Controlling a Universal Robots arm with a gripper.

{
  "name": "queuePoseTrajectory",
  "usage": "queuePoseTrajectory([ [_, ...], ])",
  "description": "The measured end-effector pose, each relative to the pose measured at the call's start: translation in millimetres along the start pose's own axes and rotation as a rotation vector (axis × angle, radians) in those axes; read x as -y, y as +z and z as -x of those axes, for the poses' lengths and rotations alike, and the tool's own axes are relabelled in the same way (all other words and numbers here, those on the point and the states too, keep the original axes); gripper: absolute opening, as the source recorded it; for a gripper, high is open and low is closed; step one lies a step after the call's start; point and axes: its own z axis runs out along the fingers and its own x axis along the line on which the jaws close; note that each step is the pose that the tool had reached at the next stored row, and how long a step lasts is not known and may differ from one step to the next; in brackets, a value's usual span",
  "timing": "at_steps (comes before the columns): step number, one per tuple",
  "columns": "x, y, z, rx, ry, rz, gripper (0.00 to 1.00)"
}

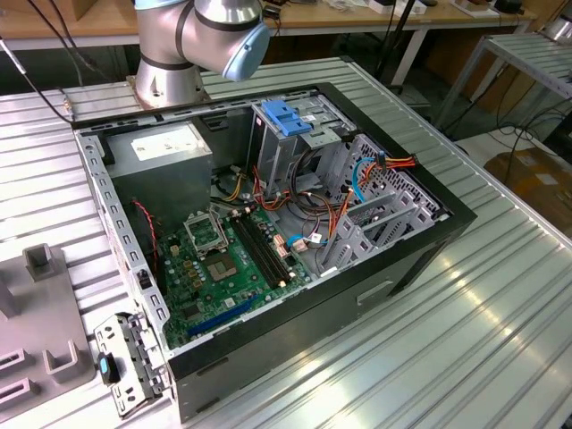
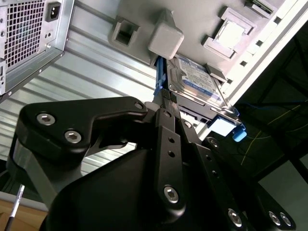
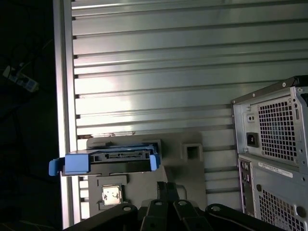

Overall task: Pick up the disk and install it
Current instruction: 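Reach for the disk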

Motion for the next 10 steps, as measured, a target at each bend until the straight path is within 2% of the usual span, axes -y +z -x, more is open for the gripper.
queuePoseTrajectory([
  [6, 0.0, 0.0, -0.1, 0.0000, 0.000, 0.0000, 0.11],
  [10, 0.5, 0.1, -6.5, 0.0000, 0.000, 0.0001, 0.11],
])
